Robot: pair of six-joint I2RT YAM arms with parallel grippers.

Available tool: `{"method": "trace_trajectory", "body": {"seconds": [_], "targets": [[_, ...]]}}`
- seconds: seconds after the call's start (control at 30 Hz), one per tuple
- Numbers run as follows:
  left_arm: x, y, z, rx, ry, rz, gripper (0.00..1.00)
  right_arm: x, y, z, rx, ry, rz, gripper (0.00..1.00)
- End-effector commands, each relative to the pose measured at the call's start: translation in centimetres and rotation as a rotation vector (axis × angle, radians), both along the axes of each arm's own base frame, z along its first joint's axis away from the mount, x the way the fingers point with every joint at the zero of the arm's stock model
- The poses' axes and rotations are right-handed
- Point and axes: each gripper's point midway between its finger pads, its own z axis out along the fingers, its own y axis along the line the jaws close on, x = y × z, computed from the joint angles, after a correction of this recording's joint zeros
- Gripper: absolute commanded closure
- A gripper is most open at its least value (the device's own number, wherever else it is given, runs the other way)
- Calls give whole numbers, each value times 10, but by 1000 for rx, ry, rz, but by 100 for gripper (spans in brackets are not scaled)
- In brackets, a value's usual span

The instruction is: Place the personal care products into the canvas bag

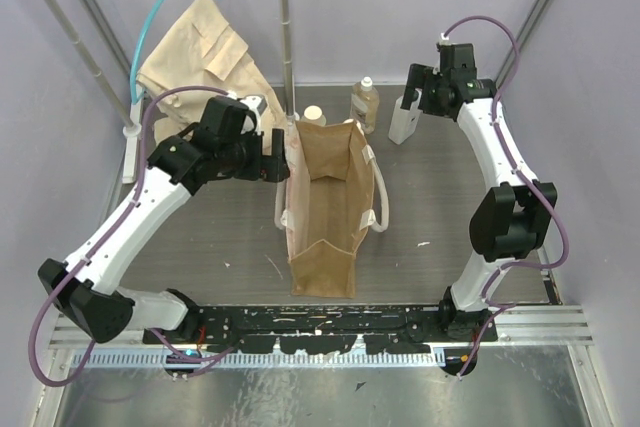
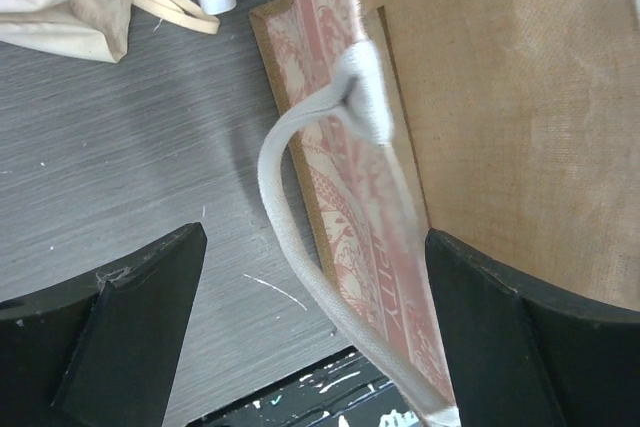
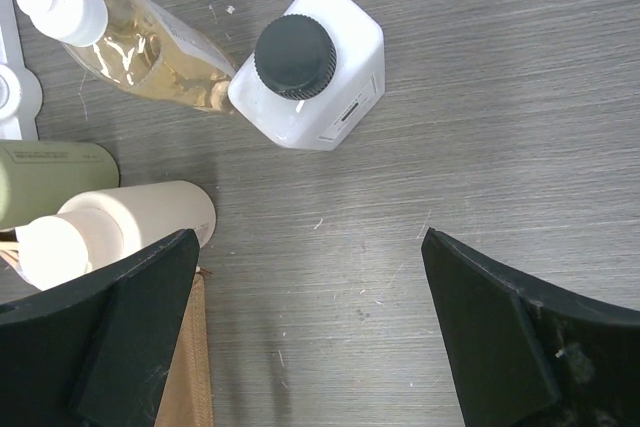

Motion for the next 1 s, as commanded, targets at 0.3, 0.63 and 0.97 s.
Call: {"method": "trace_trajectory", "body": {"seconds": [0.3,0.63,0.97], "targets": [[-9,-6,29,-85,-35,-19,2,-2,21,50,80,-100,82,0],[-86,-6,49,2,-85,-92,2,-48,97,111,63,-201,395,1],[-118,-38,1,81,-13,-104,2,-73,149,106,-46,-190,538,0]]}}
